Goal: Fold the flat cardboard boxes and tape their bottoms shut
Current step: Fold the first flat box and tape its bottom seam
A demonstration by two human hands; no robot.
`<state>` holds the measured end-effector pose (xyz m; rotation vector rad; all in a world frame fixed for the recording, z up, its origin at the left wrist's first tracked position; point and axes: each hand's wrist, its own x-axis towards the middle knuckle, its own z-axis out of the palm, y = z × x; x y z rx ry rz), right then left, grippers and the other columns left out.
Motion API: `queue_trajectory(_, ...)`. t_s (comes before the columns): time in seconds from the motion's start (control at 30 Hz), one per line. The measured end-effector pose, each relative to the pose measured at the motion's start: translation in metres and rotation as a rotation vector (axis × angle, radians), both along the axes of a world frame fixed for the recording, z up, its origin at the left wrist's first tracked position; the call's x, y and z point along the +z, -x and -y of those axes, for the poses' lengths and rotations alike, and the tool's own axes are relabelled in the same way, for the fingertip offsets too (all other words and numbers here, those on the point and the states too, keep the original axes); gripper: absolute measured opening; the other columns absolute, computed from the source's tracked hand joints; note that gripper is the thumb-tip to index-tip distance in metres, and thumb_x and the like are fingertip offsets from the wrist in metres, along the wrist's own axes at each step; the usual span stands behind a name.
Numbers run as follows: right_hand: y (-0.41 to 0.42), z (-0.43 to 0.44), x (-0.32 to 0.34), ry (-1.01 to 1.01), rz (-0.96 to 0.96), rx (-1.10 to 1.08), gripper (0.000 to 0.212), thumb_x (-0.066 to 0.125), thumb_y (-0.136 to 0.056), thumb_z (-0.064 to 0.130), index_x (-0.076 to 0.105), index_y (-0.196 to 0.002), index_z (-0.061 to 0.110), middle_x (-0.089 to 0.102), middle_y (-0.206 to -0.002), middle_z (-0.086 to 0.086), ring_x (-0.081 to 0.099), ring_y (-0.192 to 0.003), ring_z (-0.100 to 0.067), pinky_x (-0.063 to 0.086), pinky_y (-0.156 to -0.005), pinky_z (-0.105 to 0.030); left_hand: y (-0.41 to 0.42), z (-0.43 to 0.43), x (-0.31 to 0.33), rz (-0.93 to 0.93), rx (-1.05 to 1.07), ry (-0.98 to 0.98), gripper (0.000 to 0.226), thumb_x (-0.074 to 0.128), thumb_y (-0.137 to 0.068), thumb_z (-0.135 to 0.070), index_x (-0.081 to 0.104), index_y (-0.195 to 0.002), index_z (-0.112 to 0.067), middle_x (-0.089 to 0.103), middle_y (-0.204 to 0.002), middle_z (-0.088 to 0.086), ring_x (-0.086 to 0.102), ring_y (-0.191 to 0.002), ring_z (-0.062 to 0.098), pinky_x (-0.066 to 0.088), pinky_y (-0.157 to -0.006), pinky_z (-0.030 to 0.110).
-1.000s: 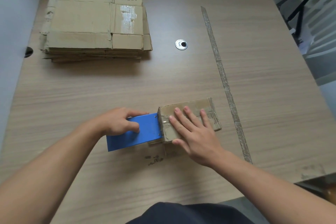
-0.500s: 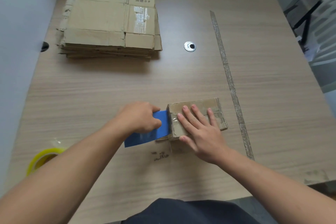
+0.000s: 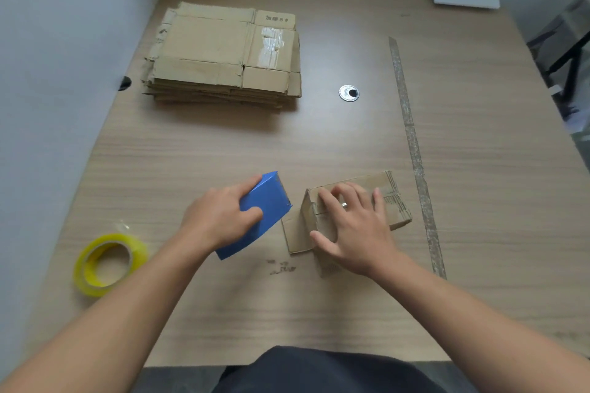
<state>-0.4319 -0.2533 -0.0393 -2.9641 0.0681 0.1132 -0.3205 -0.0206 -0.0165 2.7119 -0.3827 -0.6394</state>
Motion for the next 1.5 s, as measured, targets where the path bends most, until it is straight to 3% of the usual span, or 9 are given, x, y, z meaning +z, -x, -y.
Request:
queue_trajectory(0.17,0.011,0.017,0.001,0.032,-0.033,0.021,0.071,0.062,-0.081,0.034,0.038,-0.148,0.041,0.029,-0.158,-0.001,0.015,-0.149,-0.032,0.007,-0.113,-0.068,0.019,0.0,0.011,0.082,0.024,0.081,0.069,0.044,-0.075,-0.049,0.031,-0.143,-0.06,0.067,-0.096,-0.012,0.059,-0.081,0.018,0.052,-0.069,0.033)
queue_trajectory(0.27,0.018,0.027,-0.001,-0.021,-0.061,-0.001,0.067,0.06,-0.086,0.041,0.034,-0.147,0.05,0.017,-0.163,0.0,0.006,-0.151,-0.03,0.003,-0.116,-0.063,0.028,0.002,0.015,0.12,0.021,0.107,0.069,0.043,-0.075,-0.053,0.029,-0.142,-0.063,0.067,-0.089,-0.011,0.059,-0.074,0.016,0.05,-0.067,0.032)
queue_trajectory(0.43,0.018,0.029,-0.006,-0.174,0.125,0.013,0.048,0.078,-0.083,0.03,0.066,-0.129,0.029,0.051,-0.145,-0.012,0.039,-0.139,-0.04,0.029,-0.109,-0.066,0.043,0.004,0.02,0.181,-0.035,0.171,0.069,0.047,-0.079,-0.052,0.023,-0.142,-0.066,0.066,-0.08,-0.01,0.056,-0.068,0.016,0.051,-0.068,0.034)
queue_trajectory(0.63,0.015,0.064,-0.016,-0.252,-0.061,0.272,0.052,0.059,-0.097,0.015,0.049,-0.143,0.036,0.021,-0.163,0.003,0.001,-0.153,-0.027,0.005,-0.122,-0.053,0.057,0.011,0.028,0.332,-0.21,0.265,0.069,0.042,-0.077,-0.056,0.028,-0.144,-0.06,0.061,-0.079,-0.018,0.054,-0.065,0.021,0.049,-0.059,0.031)
queue_trajectory(0.77,0.016,0.072,-0.008,-0.232,-0.081,0.327,0.049,0.059,-0.097,0.037,0.046,-0.144,0.041,0.019,-0.163,0.01,-0.006,-0.153,-0.025,0.001,-0.122,-0.053,0.062,0.015,0.033,0.516,-0.385,0.33,0.06,0.054,-0.083,-0.041,0.043,-0.142,-0.037,0.065,-0.088,-0.013,0.052,-0.068,0.015,0.045,-0.052,0.023)
queue_trajectory(0.93,0.011,0.06,0.023,-0.616,0.179,0.147,0.054,0.069,-0.091,0.035,0.053,-0.142,0.027,0.044,-0.152,0.003,0.015,-0.152,-0.023,0.016,-0.122,-0.041,0.064,0.016,0.04,0.575,-0.507,0.347,0.059,0.058,-0.086,-0.034,0.044,-0.143,-0.031,0.066,-0.087,-0.01,0.06,-0.067,0.018,0.049,-0.049,0.029)
queue_trajectory(1.2,-0.017,0.049,0.052,-0.976,-0.029,0.05,0.064,0.067,-0.094,0.029,0.037,-0.151,0.033,0.045,-0.15,0.005,0.038,-0.138,-0.006,0.031,-0.115,-0.029,0.067,0.022,0.058,0.546,-0.549,0.407,0.063,0.063,-0.084,-0.033,0.045,-0.144,-0.032,0.071,-0.095,-0.009,0.064,-0.076,0.013,0.05,-0.056,0.028)
queue_trajectory(1.37,-0.029,0.047,0.053,-1.033,-0.109,0.065,0.002,0.067,-0.094,0.025,0.069,-0.094,0.024,0.061,-0.128,0.006,0.053,-0.123,-0.006,0.039,-0.111,-0.038,0.066,0.025,0.063,0.483,-0.521,0.397,0.065,0.063,-0.081,-0.038,0.043,-0.143,-0.036,0.073,-0.09,-0.003,0.066,-0.07,0.021,0.053,-0.054,0.033)
queue_trajectory(1.5,-0.023,0.046,0.051,-1.122,-0.094,-0.001,0.016,0.071,-0.09,0.021,0.065,-0.077,0.026,0.063,-0.115,0.008,0.058,-0.109,-0.004,0.044,-0.104,-0.034,0.065,0.022,0.062,0.445,-0.457,0.408,0.066,0.063,-0.08,-0.046,0.042,-0.142,-0.038,0.075,-0.092,-0.003,0.067,-0.068,0.02,0.053,-0.055,0.032)
